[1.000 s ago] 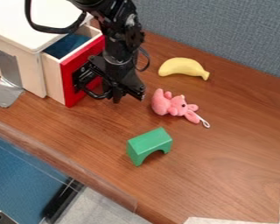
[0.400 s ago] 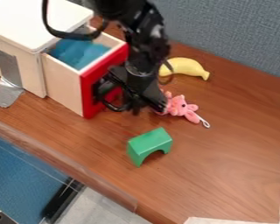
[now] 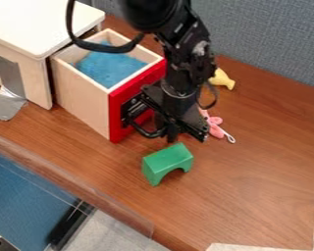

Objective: Open the drawer

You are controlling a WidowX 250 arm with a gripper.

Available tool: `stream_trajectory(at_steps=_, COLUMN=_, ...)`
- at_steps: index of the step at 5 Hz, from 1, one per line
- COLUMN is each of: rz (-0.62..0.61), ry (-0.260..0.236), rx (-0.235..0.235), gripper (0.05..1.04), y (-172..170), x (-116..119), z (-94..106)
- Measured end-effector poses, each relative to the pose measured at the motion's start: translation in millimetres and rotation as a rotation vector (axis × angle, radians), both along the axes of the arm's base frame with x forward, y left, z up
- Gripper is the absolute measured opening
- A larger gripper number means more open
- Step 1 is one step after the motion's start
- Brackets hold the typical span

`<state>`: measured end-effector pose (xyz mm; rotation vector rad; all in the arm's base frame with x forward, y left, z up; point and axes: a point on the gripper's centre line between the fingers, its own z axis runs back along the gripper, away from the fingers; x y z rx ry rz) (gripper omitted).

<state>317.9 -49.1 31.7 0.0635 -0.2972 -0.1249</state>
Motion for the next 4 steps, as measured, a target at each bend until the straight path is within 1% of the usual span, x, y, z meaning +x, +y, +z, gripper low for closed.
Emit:
stream_trajectory(at_steps=1, rz=0.008, ry=0.018, rx=-0.019, gripper=0.408, y=-3, x=2, z=-4.6)
stream_trajectory(at_steps=2, rz=0.002, ry=0.016, rx=-0.018, gripper=0.722, y=-2, x=3, z=-4.3)
stream_trajectory(at_steps=3, rz=0.02, ry=0.028, rx=-0.022, gripper=0.982, y=6, x=3, z=-4.2)
stream_trajectory(at_steps=4, rz=0.009, ry=0.038, rx=-0.019, gripper=1.005, y=7, x=2, z=-3.8)
